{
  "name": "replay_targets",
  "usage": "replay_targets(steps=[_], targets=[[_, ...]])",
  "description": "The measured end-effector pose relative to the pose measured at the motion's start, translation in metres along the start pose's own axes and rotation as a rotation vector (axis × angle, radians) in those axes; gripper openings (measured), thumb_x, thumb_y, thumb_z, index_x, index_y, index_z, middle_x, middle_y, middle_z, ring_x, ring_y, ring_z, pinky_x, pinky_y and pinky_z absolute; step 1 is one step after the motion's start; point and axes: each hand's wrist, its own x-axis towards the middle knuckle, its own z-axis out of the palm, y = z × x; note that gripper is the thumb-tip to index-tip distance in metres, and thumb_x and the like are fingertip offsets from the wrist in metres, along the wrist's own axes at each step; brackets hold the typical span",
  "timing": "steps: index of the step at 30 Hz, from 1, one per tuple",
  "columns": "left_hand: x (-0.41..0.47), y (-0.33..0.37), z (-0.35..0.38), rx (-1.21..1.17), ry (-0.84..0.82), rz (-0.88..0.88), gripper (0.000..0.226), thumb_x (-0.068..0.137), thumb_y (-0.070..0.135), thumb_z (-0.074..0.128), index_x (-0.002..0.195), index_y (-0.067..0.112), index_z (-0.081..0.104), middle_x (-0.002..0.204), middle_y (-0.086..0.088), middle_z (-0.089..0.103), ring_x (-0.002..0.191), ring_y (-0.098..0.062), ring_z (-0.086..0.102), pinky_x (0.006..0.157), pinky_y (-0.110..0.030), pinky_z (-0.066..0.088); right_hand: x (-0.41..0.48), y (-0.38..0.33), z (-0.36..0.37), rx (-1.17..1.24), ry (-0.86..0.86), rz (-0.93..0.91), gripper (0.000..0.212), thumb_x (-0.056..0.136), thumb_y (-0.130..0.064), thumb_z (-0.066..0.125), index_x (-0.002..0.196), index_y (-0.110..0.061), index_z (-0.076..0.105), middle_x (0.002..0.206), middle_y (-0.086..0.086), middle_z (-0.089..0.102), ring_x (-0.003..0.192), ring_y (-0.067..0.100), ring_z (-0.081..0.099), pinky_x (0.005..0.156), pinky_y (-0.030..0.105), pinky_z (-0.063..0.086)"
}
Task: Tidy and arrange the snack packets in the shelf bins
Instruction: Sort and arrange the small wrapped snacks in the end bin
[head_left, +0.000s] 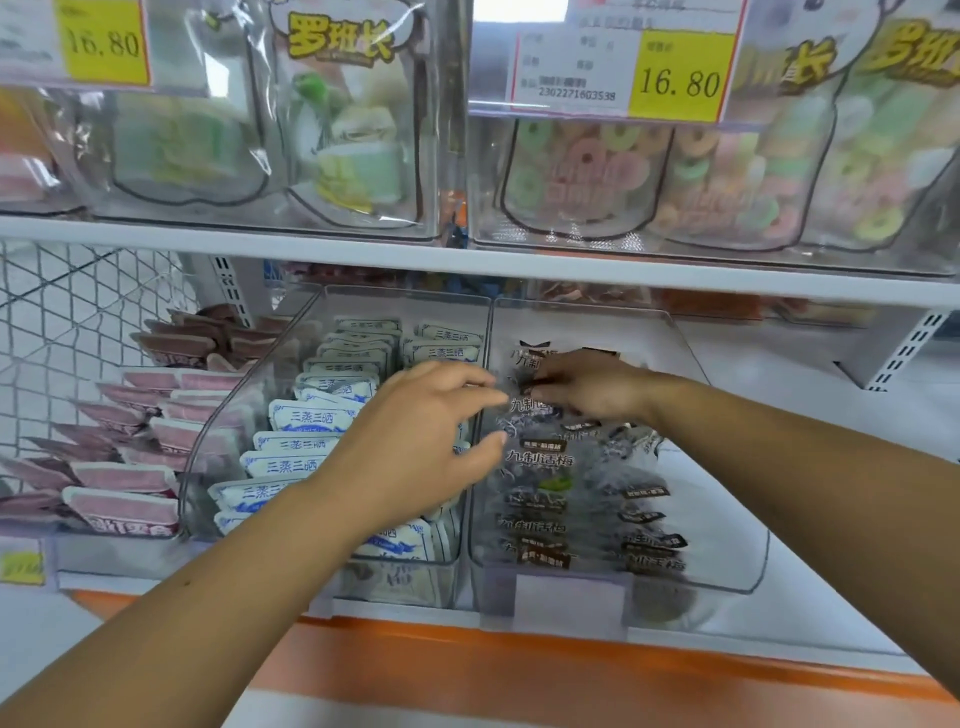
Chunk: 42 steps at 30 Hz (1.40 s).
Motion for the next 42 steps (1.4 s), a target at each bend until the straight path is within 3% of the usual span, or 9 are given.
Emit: replay_targets(steps=[5,8,11,17,25,32,37,40,42], targets=[[0.01,0.018,-0.009,0.099,-0.049,0.095,0.052,0.088,0.056,0.054,0.136,0.036,0.051,0.139,0.017,0.047,0.129,-0.005,0.035,0.111,-0.027,0.022,-0.026,-0.006,-0.032,-0.142,-0.126,-0.075,0.052,0.094,-0.051,0.052,0.141,-0.031,0.043,0.141,-0.006,0.047,0.127,0.016,0.046,0.103,0.033,0.038],[0.026,0.037,-0.004,0.145,-0.196,0.132,0.054,0.088,0.055,0.056,0.139,0.037,0.046,0.14,0.018,0.046,0.129,-0.006,0.038,0.111,-0.028,0.027,-0.048,0.002,-0.059,-0.225,-0.184,-0.056,0.027,0.091,-0.027,0.062,0.117,-0.029,0.061,0.122,-0.009,0.061,0.107,0.01,0.056,0.085,0.024,0.041],[0.042,0.046,0.008,0.295,-0.317,0.138,0.039,0.088,0.047,0.062,0.125,0.035,0.058,0.122,0.008,0.059,0.113,-0.019,0.055,0.094,-0.036,0.045,-0.051,0.01,-0.042,-0.263,-0.324,-0.017,0.044,0.084,-0.02,0.072,0.125,-0.027,0.059,0.123,-0.011,0.06,0.108,0.008,0.056,0.087,0.024,0.04],[0.052,0.038,0.011,0.348,-0.37,0.06,0.019,0.091,0.039,0.061,0.104,0.026,0.065,0.097,0.001,0.065,0.093,-0.024,0.061,0.072,-0.031,0.048,-0.026,0.013,-0.022,-0.132,-0.033,-0.142,0.031,0.097,-0.026,0.055,0.128,-0.024,0.06,0.116,-0.006,0.062,0.081,0.003,0.058,0.067,0.02,0.043],[0.062,0.042,0.015,0.49,-0.337,0.059,0.013,0.09,0.025,0.064,0.102,0.028,0.067,0.089,0.003,0.066,0.092,-0.022,0.063,0.067,-0.03,0.046,-0.033,0.003,-0.035,-0.24,-0.253,-0.145,0.043,0.098,-0.039,0.049,0.14,-0.03,0.047,0.143,-0.008,0.045,0.129,0.016,0.044,0.109,0.035,0.033],[0.079,0.045,0.025,0.618,-0.355,0.126,0.022,0.084,0.009,0.063,0.099,0.024,0.068,0.081,0.004,0.062,0.073,-0.019,0.058,0.057,-0.025,0.034,-0.065,0.013,-0.049,-0.548,-0.451,0.013,0.06,0.085,-0.015,0.07,0.138,-0.033,0.048,0.137,-0.004,0.053,0.119,0.018,0.052,0.098,0.033,0.041],[0.065,0.042,0.025,0.34,-0.256,0.148,0.055,0.076,0.015,0.076,0.123,0.029,0.05,0.114,0.003,0.056,0.104,-0.019,0.054,0.082,-0.035,0.051,-0.054,0.023,-0.041,-0.546,-0.289,0.001,0.027,0.096,-0.028,0.055,0.119,-0.015,0.062,0.1,0.0,0.065,0.092,0.018,0.061,0.081,0.033,0.05],[0.059,0.046,0.025,0.422,-0.005,0.308,0.064,0.065,0.005,0.079,0.12,0.022,0.051,0.11,-0.005,0.053,0.099,-0.025,0.052,0.08,-0.041,0.051,-0.049,0.025,-0.047,-0.581,-0.303,0.02,0.024,0.097,-0.032,0.054,0.1,-0.01,0.061,0.079,-0.005,0.059,0.075,0.013,0.056,0.061,0.024,0.04],[0.061,0.053,0.024,0.299,-0.046,0.256,0.062,0.072,0.005,0.075,0.124,0.025,0.046,0.112,-0.002,0.051,0.095,-0.023,0.055,0.076,-0.041,0.053,-0.046,0.025,-0.045,-0.624,-0.304,0.009,0.017,0.096,-0.032,0.054,0.092,-0.015,0.056,0.077,-0.004,0.056,0.07,0.014,0.052,0.059,0.026,0.039]])
